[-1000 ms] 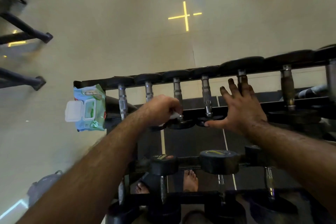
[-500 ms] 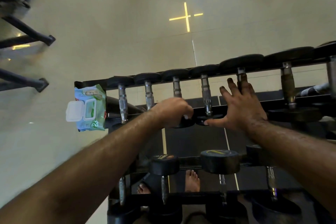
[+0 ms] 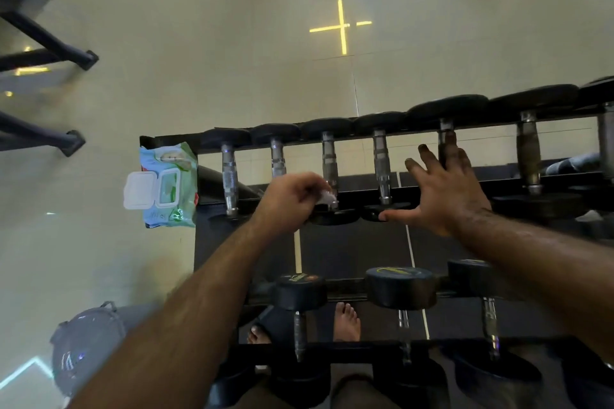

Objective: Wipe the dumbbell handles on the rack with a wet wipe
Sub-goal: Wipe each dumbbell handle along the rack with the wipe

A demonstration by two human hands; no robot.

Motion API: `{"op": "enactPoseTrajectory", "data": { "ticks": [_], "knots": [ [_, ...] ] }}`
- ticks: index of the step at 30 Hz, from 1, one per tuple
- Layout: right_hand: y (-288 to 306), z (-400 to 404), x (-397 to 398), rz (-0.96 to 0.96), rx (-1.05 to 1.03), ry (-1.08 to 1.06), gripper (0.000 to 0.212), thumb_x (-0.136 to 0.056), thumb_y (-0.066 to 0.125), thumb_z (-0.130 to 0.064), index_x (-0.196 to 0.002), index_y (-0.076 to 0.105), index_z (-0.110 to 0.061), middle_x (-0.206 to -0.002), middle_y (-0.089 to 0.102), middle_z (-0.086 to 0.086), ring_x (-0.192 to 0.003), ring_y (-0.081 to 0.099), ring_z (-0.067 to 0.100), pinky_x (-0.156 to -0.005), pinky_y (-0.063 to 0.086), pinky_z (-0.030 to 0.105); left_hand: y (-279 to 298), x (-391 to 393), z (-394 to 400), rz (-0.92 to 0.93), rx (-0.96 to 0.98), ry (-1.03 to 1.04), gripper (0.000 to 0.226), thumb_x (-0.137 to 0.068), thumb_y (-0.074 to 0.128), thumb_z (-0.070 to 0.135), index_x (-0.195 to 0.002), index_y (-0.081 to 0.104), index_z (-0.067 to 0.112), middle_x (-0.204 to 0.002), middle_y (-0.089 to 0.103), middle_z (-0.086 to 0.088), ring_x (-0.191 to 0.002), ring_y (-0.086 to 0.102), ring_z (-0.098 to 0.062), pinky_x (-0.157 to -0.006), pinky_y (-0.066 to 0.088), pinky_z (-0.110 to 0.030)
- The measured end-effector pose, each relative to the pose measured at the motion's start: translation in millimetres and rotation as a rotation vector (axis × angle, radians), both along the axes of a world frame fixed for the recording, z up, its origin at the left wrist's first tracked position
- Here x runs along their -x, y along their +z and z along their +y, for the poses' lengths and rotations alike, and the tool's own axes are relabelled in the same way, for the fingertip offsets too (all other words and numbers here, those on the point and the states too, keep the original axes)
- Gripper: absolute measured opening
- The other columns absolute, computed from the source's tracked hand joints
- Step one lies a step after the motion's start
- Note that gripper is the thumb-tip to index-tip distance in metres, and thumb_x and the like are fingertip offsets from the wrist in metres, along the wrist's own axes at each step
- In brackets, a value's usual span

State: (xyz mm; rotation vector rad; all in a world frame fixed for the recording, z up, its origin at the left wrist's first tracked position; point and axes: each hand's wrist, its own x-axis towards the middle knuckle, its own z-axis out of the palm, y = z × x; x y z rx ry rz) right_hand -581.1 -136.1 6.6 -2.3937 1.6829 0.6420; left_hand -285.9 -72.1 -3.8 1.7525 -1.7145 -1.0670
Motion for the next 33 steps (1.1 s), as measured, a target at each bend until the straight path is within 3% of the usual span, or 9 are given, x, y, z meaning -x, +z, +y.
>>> {"op": "enactPoseTrajectory", "data": {
  "ticks": [5, 9, 11, 13, 16, 19, 24, 29, 33],
  "knots": [
    [6.7, 7.3, -19.5, -0.092, -0.037, 0.068, 0.135, -0.07, 0.025, -0.107, -0.17, 0.021, -0.017, -0.18, 0.003, 0.009, -0.164, -0.015, 0.032, -0.133, -0.005, 0.054, 21.0, 4.9, 19.9, 0.769, -0.157, 0.711, 0.025, -0.101, 0.062, 0.003, -0.119, 0.075, 0.015, -0.119, 0.076, -0.005, -0.104, 0.075, -0.02, -0.076, 0.062, -0.032],
    [15.0, 27.5, -80.6, -0.261, -0.016, 0.164, 0.107, -0.092, 0.054, -0.078, -0.169, 0.02, -0.012, -0.179, 0.01, 0.012, -0.165, 0.005, 0.032, -0.132, 0.006, 0.044, 23.3, -3.5, 22.8, 1.065, -0.304, 0.957, 0.024, -0.105, 0.052, 0.003, -0.122, 0.068, 0.007, -0.125, 0.071, -0.019, -0.099, 0.072, -0.027, -0.076, 0.062, -0.035],
    [17.5, 37.3, -116.0, -0.315, -0.026, 0.309, 0.099, -0.091, 0.059, -0.074, -0.166, 0.03, -0.016, -0.17, 0.032, 0.011, -0.157, 0.03, 0.034, -0.129, 0.024, 0.048, 21.3, -10.8, 24.9, 1.124, -0.332, 1.031, 0.027, -0.106, 0.048, 0.003, -0.128, 0.063, 0.004, -0.128, 0.069, -0.025, -0.103, 0.071, -0.031, -0.084, 0.061, -0.038],
    [14.9, 46.4, -150.6, -0.252, -0.111, 0.432, 0.078, -0.09, 0.066, -0.068, -0.15, 0.051, -0.02, -0.145, 0.055, 0.007, -0.133, 0.054, 0.03, -0.112, 0.046, 0.05, 22.9, -18.7, 28.7, 1.175, -0.34, 1.075, 0.029, -0.105, 0.048, 0.003, -0.131, 0.061, 0.001, -0.125, 0.069, -0.025, -0.1, 0.072, -0.031, -0.076, 0.062, -0.036],
    [14.0, 56.3, -188.9, -0.017, -0.155, 0.365, 0.048, -0.095, 0.072, -0.04, -0.134, 0.063, -0.014, -0.128, 0.061, 0.011, -0.118, 0.058, 0.031, -0.098, 0.054, 0.048, 27.3, -31.0, 36.2, 1.248, -0.326, 1.102, 0.035, -0.101, 0.05, 0.006, -0.134, 0.059, -0.001, -0.121, 0.069, -0.022, -0.097, 0.072, -0.03, -0.069, 0.062, -0.034],
    [9.7, 56.7, -197.5, 0.098, -0.112, 0.332, 0.042, -0.102, 0.066, -0.024, -0.139, 0.06, -0.006, -0.132, 0.056, 0.016, -0.118, 0.058, 0.035, -0.093, 0.057, 0.05, 32.3, -38.2, 42.0, 1.353, -0.288, 1.068, 0.045, -0.099, 0.057, 0.025, -0.135, 0.06, -0.001, -0.113, 0.072, -0.017, -0.098, 0.072, -0.03, -0.077, 0.061, -0.037],
    [-9.3, 56.2, -171.9, -0.15, -0.018, 0.381, 0.032, -0.101, 0.065, -0.023, -0.131, 0.068, -0.012, -0.129, 0.061, 0.008, -0.121, 0.059, 0.028, -0.106, 0.048, 0.048, 26.9, -43.7, 39.2, 1.247, -0.309, 0.975, 0.046, -0.095, 0.075, 0.02, -0.135, 0.063, -0.001, -0.114, 0.07, -0.014, -0.104, 0.07, -0.028, -0.093, 0.06, -0.04],
    [-31.2, 68.6, -108.9, -0.517, 0.149, 0.215, 0.042, -0.081, 0.091, -0.037, -0.118, 0.078, -0.023, -0.104, 0.072, 0.001, -0.099, 0.069, 0.03, -0.094, 0.047, 0.049, 23.7, -45.4, 37.4, 1.188, -0.292, 0.976, 0.045, -0.092, 0.074, 0.012, -0.134, 0.064, 0.0, -0.114, 0.071, -0.015, -0.1, 0.071, -0.025, -0.08, 0.061, -0.033],
    [-33.1, 68.3, -105.1, -0.53, 0.127, 0.198, 0.044, -0.081, 0.091, -0.039, -0.12, 0.078, -0.023, -0.105, 0.073, 0.002, -0.1, 0.069, 0.031, -0.094, 0.049, 0.052, 23.6, -35.4, 33.7, 1.085, -0.302, 0.952, 0.027, -0.094, 0.072, 0.008, -0.12, 0.069, 0.004, -0.114, 0.072, -0.015, -0.101, 0.071, -0.028, -0.073, 0.062, -0.031]
  ]
}}
